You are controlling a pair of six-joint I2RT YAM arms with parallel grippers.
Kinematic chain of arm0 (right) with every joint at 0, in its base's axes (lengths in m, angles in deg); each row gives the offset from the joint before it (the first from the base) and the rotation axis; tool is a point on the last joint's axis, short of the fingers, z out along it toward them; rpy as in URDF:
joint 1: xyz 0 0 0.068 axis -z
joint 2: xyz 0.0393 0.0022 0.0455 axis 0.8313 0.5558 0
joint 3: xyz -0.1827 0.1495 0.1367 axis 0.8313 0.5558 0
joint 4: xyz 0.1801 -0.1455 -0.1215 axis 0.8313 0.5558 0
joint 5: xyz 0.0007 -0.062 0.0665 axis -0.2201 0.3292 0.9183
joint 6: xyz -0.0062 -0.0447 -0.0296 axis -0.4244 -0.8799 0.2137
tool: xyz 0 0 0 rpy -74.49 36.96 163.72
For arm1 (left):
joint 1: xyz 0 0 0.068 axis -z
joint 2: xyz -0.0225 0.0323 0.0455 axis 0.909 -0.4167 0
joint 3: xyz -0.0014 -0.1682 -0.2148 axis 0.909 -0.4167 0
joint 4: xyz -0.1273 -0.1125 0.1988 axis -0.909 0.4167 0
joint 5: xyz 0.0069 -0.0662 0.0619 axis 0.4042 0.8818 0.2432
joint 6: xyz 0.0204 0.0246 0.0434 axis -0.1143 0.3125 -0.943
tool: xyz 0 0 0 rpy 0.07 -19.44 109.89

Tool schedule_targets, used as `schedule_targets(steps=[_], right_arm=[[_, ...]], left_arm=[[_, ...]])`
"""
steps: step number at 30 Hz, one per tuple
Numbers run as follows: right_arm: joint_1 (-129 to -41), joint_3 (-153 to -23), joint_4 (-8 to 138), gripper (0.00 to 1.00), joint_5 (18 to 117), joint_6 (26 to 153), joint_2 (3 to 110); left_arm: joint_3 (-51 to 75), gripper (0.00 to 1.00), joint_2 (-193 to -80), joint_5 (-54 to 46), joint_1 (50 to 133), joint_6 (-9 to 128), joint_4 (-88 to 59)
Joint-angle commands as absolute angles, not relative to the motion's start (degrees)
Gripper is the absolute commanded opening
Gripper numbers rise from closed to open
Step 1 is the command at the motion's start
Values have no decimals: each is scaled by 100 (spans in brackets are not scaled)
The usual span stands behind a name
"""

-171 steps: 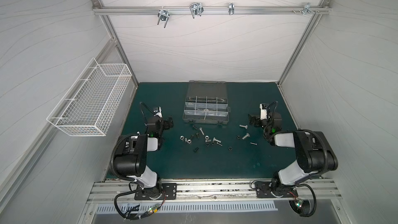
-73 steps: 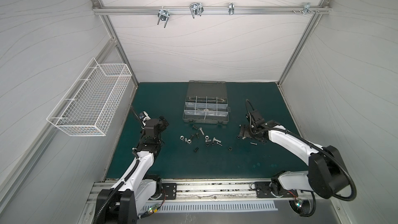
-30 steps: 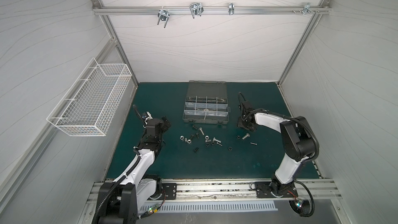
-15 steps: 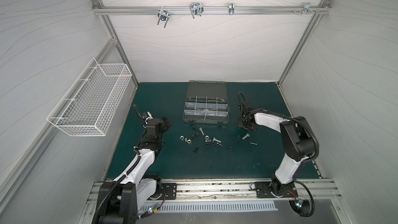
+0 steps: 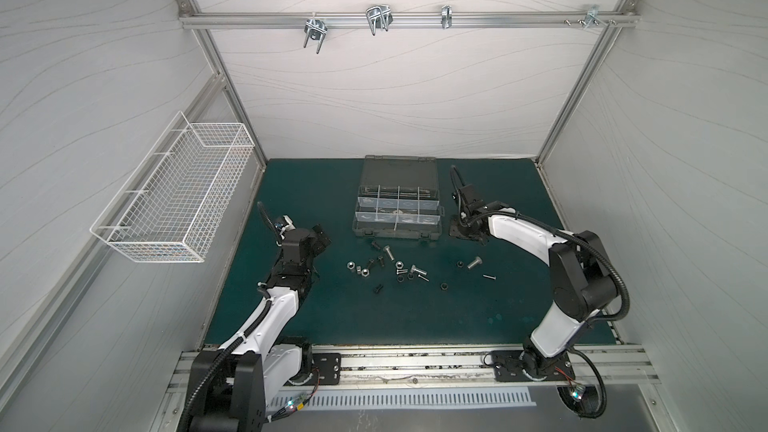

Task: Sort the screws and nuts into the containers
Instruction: 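Carry the silver bolt over the organizer box and release it into a compartment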

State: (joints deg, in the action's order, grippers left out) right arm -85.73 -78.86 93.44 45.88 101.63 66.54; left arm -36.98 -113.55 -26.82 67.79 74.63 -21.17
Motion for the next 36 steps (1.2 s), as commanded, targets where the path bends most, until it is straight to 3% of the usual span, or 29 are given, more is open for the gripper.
schedule_targets(steps=[1,14,25,31,36], right_arm=[[-8796,-8233,9461,33,4616,10041,6528],[-9328,-9485,9527,33,4566,9930,7633],[-9381,-9752,9527,35,4460,9865,8322],[-9381,-9843,9562,42,4367,9787,8532],[-9380,-9831,9585,54,4291,9758,8571]], left_arm=[[-3491,100,-11321,-2724,6795,7501,-2310],[-3474,100,-11370,-2657,6801,7545,-2323],[-3475,100,-11332,-2673,6801,7539,-2291],[-3474,100,-11317,-2675,6801,7536,-2287],[-3474,100,-11285,-2690,6802,7526,-2274]])
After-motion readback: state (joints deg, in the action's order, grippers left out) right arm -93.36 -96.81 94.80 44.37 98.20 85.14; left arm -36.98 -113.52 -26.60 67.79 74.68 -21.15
